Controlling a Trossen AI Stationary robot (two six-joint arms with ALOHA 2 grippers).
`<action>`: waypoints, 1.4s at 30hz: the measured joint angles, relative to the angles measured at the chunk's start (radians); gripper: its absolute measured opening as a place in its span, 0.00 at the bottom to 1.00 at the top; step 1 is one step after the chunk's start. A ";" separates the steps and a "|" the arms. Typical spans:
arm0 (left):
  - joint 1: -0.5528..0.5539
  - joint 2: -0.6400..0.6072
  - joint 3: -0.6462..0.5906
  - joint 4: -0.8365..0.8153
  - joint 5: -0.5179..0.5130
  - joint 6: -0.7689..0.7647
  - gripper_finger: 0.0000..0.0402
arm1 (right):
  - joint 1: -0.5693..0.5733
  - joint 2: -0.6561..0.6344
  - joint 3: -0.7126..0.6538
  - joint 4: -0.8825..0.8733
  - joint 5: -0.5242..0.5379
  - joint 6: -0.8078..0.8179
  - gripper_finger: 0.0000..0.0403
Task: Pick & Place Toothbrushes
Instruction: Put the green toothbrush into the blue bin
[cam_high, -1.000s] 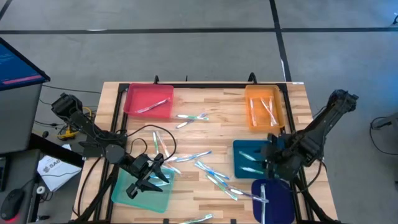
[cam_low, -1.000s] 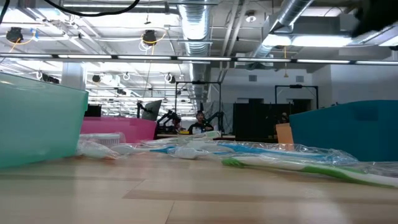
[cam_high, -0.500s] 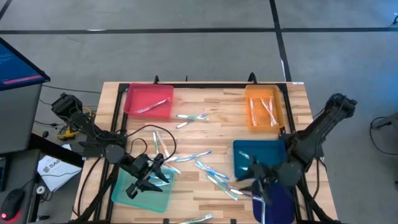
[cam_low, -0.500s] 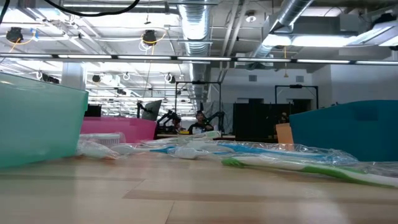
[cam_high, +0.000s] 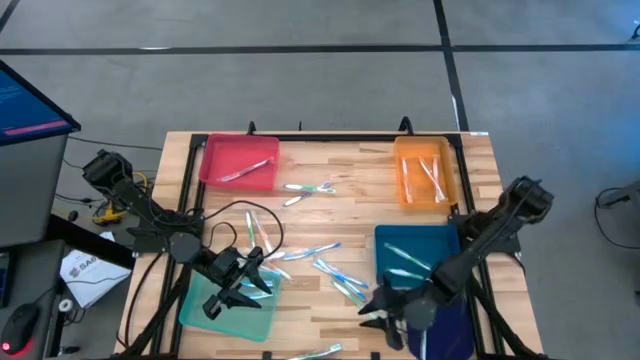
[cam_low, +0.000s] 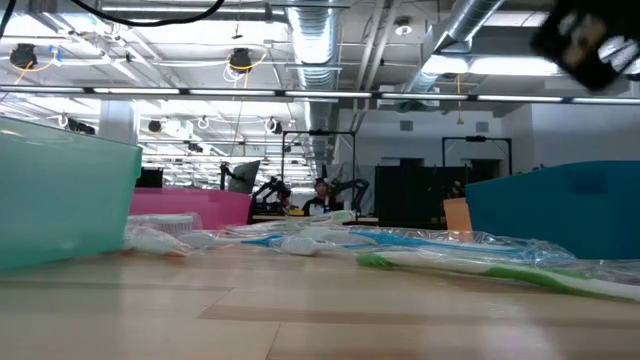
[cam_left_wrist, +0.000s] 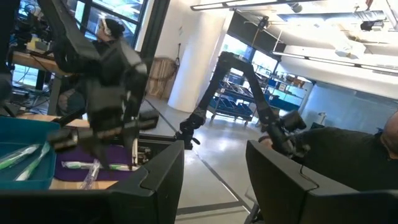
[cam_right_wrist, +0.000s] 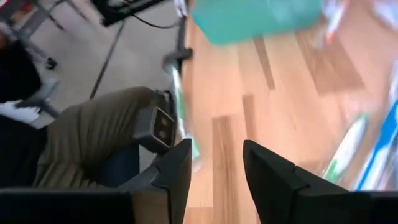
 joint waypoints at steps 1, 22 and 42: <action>-0.001 0.000 0.000 0.000 0.000 0.000 0.42 | -0.001 0.022 0.002 -0.001 -0.001 0.030 0.35; -0.001 0.000 0.000 0.009 0.000 0.000 0.42 | -0.103 0.554 0.809 -1.097 -0.113 0.190 0.33; -0.009 0.000 0.000 0.016 0.000 -0.008 0.42 | -0.160 0.619 0.910 -1.289 -0.065 0.154 0.42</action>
